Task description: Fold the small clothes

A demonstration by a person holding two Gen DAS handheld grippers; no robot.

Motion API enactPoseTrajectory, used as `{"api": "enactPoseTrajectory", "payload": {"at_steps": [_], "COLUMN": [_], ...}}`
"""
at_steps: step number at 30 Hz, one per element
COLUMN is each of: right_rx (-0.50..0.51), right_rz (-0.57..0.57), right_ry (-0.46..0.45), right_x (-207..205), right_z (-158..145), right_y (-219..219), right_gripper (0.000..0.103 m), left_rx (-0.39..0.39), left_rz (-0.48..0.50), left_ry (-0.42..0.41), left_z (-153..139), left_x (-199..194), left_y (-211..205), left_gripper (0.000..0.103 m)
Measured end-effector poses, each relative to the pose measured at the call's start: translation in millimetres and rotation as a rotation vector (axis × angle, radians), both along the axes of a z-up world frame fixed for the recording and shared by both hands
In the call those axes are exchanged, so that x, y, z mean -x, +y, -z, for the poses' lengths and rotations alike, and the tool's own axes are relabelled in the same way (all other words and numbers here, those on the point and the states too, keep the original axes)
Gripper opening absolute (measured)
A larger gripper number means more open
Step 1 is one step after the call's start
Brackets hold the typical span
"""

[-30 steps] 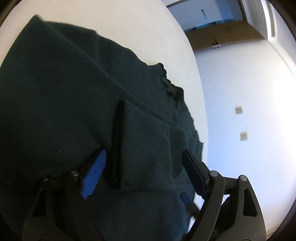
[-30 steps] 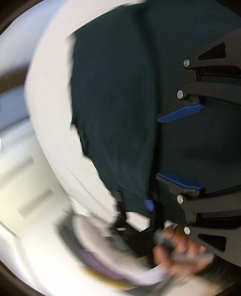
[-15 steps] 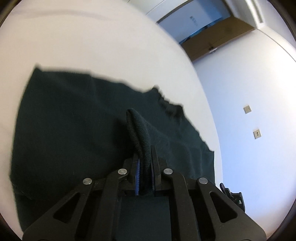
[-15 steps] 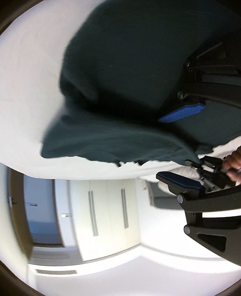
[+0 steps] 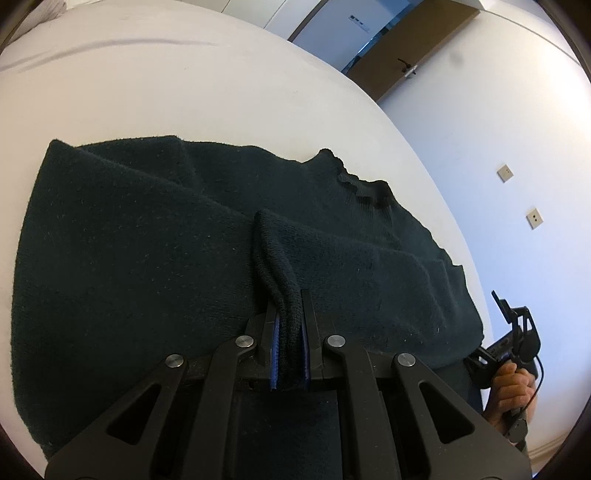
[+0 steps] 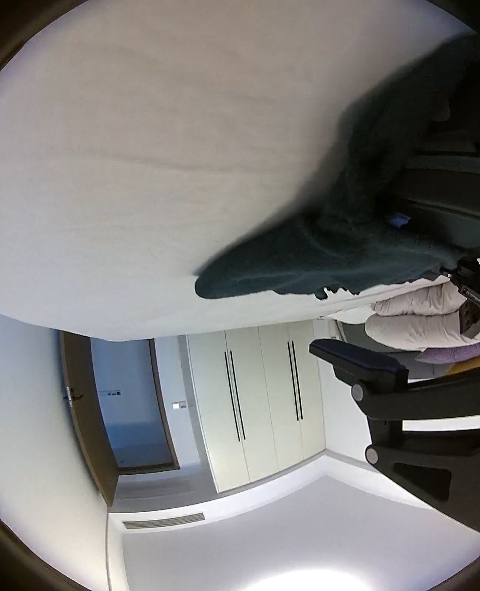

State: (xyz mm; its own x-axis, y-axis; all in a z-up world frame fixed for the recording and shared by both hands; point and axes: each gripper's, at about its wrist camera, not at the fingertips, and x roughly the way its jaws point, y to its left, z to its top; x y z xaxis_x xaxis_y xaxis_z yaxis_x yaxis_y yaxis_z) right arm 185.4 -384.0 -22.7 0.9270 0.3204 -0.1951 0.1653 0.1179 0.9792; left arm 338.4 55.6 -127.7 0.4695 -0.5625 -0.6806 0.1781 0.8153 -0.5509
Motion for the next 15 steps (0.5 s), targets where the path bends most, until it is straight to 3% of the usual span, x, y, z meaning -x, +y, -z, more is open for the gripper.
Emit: {"api": "enactPoseTrajectory", "payload": {"at_steps": [7,12,15], "right_rx": [0.004,0.002,0.033], "right_rz": [-0.003,-0.019,-0.019], "right_ry": [-0.006,0.037,0.067], "right_x": [-3.2,4.4,23.0], "right_z": [6.4,1.7,-4.9], "right_y": [6.9,7.3,11.6], "right_gripper": [0.037,0.040,0.050], "left_rx": [-0.028,-0.046,-0.062], "left_rz": [0.017,0.044,0.076], "left_ry": [-0.008,0.015,0.046], "left_z": [-4.4,-3.7,-7.3], "left_x": [21.2,16.5,21.4], "left_y": [7.0,0.9,9.1], "left_gripper": [0.010,0.011,0.012]}}
